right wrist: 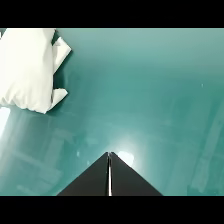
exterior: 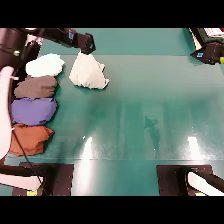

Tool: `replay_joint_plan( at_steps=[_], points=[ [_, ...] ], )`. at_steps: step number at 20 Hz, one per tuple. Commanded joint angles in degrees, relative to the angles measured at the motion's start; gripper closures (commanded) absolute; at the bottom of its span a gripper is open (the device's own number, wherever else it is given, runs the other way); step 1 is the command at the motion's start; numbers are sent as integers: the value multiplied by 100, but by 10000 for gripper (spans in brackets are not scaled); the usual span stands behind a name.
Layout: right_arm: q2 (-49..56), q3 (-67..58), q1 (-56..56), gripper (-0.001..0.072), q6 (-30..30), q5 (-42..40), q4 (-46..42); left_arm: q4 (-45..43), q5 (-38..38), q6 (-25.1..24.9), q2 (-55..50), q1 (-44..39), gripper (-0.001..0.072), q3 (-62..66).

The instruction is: Fold the shirts.

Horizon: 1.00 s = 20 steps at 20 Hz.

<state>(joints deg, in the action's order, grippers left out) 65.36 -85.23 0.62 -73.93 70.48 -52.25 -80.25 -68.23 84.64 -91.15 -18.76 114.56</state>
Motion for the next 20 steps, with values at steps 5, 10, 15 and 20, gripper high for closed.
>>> replay_joint_plan(
  at_steps=[5,10,15,20],
  points=[
    [2,-2,-4,697,-2,-39,7,-627,-144,691,-1753,824,47,0],
    [2,-2,-4,696,-2,-48,7,-326,144,688,-2199,916,50,2],
    [-2,-2,-4,696,-2,-48,17,-308,131,691,-2140,916,685,55],
    [-435,-13,-4,696,-2,-616,17,-304,299,632,-909,916,686,424]
  ],
)
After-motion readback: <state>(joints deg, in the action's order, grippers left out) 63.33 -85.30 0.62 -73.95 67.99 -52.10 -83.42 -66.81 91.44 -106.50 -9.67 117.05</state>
